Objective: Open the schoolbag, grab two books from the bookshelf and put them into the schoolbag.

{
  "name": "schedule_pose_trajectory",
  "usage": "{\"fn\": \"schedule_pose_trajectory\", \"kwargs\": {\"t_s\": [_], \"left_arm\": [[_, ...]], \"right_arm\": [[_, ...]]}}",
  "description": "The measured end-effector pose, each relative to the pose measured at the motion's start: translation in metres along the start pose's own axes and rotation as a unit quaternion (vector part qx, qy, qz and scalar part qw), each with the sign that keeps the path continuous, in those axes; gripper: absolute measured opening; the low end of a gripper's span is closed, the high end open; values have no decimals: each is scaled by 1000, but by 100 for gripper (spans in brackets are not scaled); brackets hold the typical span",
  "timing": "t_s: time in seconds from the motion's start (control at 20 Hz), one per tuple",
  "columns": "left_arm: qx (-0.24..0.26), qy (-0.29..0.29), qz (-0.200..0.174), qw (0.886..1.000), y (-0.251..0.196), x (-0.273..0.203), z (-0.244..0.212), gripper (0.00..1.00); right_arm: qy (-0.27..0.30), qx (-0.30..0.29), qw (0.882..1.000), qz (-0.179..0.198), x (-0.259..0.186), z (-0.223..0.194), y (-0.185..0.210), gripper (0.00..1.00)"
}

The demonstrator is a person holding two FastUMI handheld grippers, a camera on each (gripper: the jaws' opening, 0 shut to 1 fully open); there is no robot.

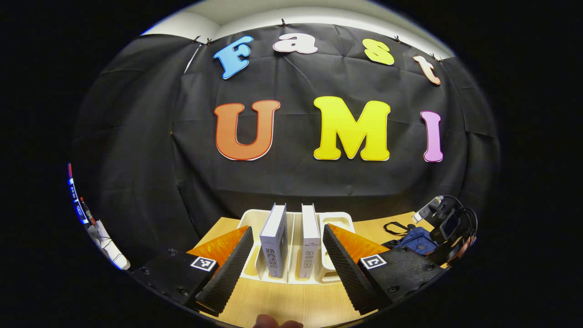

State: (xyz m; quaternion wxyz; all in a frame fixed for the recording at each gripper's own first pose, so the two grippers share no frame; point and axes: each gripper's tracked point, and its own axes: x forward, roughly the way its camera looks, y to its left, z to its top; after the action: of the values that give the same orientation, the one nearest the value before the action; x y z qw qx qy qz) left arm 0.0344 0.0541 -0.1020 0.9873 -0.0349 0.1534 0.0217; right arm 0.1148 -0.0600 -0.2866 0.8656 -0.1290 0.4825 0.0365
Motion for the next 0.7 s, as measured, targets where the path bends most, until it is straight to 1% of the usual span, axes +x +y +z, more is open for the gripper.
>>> {"fn": "schedule_pose_trajectory", "kwargs": {"t_s": [0.1, 0.2, 0.4, 0.5, 0.55, 0.7], "left_arm": [[3, 16, -7, 1000, -2, 11, 0, 98], [6, 31, -15, 999, -6, 19, 0, 99], [-3, 71, -33, 997, -17, 38, -1, 98], [2, 92, -35, 995, -19, 48, -4, 98], [4, 104, -42, 994, -22, 53, -7, 99], [-5, 165, -68, 984, -39, 70, -24, 99]], "right_arm": [[1, 19, 1000, 21, -12, 8, -13, 5], [0, 31, 999, 32, -21, 16, -30, 5], [1, 56, 996, 64, -38, 27, -54, 5], [-1, 53, 996, 72, -45, 34, -74, 5], [0, 49, 996, 80, -48, 36, -79, 5], [8, 35, 995, 94, -55, 41, -105, 5]]}}
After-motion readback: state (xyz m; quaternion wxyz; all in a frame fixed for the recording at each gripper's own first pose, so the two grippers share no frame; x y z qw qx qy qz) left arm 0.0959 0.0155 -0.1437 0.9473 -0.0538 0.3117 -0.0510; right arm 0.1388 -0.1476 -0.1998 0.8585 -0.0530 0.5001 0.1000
